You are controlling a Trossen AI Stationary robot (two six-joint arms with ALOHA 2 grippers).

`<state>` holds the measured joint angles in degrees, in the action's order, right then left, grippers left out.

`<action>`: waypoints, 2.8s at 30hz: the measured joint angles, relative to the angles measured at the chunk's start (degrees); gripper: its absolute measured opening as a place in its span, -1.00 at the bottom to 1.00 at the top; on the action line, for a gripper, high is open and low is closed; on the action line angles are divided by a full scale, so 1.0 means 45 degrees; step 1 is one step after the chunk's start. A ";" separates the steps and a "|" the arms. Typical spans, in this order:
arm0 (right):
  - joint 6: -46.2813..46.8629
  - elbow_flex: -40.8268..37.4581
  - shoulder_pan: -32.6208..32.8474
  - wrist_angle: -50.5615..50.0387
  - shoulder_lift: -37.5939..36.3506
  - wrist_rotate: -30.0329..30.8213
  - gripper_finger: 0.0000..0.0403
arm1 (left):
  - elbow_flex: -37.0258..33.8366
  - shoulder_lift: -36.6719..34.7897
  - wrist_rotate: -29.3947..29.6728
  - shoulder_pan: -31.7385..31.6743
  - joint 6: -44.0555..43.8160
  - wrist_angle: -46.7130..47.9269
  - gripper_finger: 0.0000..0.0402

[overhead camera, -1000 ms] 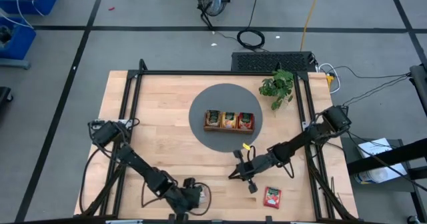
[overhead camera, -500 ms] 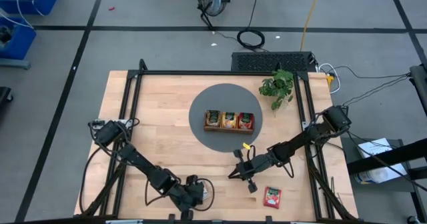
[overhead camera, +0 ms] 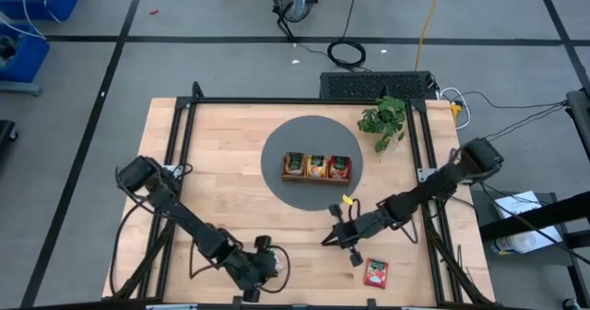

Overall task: Pick & Place Tea
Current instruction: Put the top red tea bag into the right slot of the wooden organizer

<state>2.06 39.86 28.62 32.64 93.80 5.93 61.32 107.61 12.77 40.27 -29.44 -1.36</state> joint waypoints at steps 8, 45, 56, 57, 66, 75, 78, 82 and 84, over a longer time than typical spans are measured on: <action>0.1934 0.0221 0.1921 -0.4967 -0.2246 0.0681 -1.00 | 0.0019 -0.0169 0.0868 -0.0367 0.3445 -0.1980 -0.85; 1.1537 0.1122 0.5153 -0.8514 0.0253 -0.1297 -1.00 | 0.0024 -0.0126 0.0849 -0.1204 0.3466 -0.2004 -0.85; 0.7536 0.1114 0.3568 -0.6549 0.2091 -0.1393 -1.00 | 0.0039 0.0754 0.1156 -0.2651 0.1830 -0.3630 -0.84; 0.7290 0.1112 0.3389 -0.6581 0.2191 -0.1393 -1.00 | 0.0039 0.0945 0.0484 -0.2864 0.1752 -0.4234 -0.83; 0.5935 0.1093 0.1825 -0.6740 0.2394 -0.0904 -1.00 | 0.0039 0.2388 -0.2515 -0.4151 0.0479 -0.6646 -0.41; 0.5243 0.1083 0.1467 -0.6743 0.2458 0.0929 -1.00 | 0.0496 0.2691 -0.2636 -0.4912 -0.1139 -0.6442 0.04; 0.4985 0.1079 0.1467 -0.6727 0.2462 0.1777 -1.00 | 0.1022 0.2696 -0.2218 -0.4944 -0.0953 -0.5136 0.05; 0.4689 0.1061 0.1336 -0.6718 0.2467 0.2203 -1.00 | 0.1924 0.2912 -0.1705 -0.4918 -0.0758 -0.3438 0.05; 0.4627 0.1048 0.1219 -0.6693 0.2467 0.2203 -1.00 | 0.2228 0.3213 -0.1539 -0.4910 -0.0746 -0.2694 0.05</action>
<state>22.88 44.57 34.11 2.52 104.90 15.84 71.35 122.07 5.84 18.17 -32.80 -13.48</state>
